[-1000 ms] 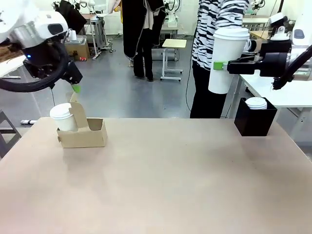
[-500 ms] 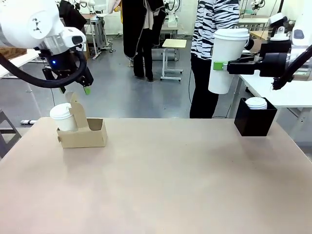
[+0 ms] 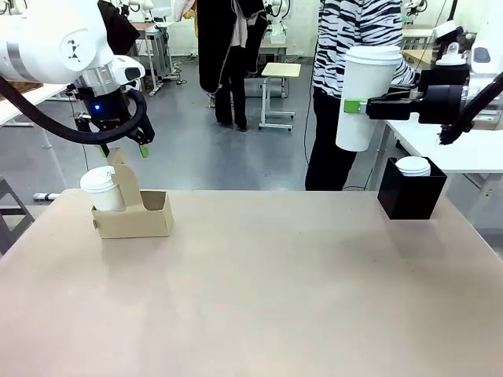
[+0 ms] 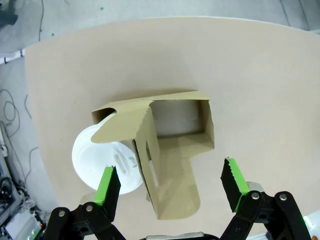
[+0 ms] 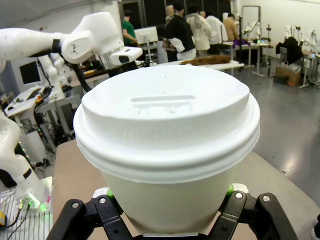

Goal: Pour a drink into a cup and package it in a carrier.
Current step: Position the Cup Carrier in the center of the table.

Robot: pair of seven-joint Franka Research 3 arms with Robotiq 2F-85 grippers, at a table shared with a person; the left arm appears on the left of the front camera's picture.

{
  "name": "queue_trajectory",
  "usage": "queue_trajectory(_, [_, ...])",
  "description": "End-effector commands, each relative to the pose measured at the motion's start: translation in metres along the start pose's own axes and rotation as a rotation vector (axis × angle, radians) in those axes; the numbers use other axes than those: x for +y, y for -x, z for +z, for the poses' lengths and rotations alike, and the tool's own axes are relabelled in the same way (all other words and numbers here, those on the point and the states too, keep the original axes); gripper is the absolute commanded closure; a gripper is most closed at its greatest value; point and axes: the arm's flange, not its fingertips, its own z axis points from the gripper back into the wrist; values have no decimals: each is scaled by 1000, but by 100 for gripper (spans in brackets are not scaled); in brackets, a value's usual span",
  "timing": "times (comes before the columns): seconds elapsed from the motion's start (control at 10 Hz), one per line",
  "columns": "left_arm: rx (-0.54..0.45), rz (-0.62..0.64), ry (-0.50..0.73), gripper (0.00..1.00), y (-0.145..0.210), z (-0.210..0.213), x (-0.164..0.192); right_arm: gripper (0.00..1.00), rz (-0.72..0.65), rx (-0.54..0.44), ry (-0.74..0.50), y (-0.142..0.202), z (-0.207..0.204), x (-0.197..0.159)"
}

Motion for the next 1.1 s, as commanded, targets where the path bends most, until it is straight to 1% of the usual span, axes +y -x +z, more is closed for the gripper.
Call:
queue_trajectory(0.0, [1,5,-1,0,0,0,2,19,21,-18,0,-4,-3,-2])
queue_trajectory(0.3, [2,80,-42,0,-2,-6,6,19,21,-18,0,-4,-3,-2])
queue_trajectory(0.4, [8,108,-55,60,-3,-6,9,19,21,-18,0,-4,-3,-2])
queue_trajectory(0.5, [2,128,-64,60,-3,-7,8,19,21,-18,0,-4,-3,-2])
queue_trajectory(0.6, [10,132,-66,100,-3,-7,8,19,21,-18,0,-4,-3,-2])
queue_trajectory(0.7, [11,140,-75,65,-3,-7,9,19,21,-18,0,-4,-3,-2])
queue_trajectory(0.8, [15,145,-80,100,-4,-8,9,19,21,-18,0,-4,-3,-2])
queue_trajectory(1.0, [21,156,-86,100,-4,-10,9,19,21,-18,0,-4,-3,-2])
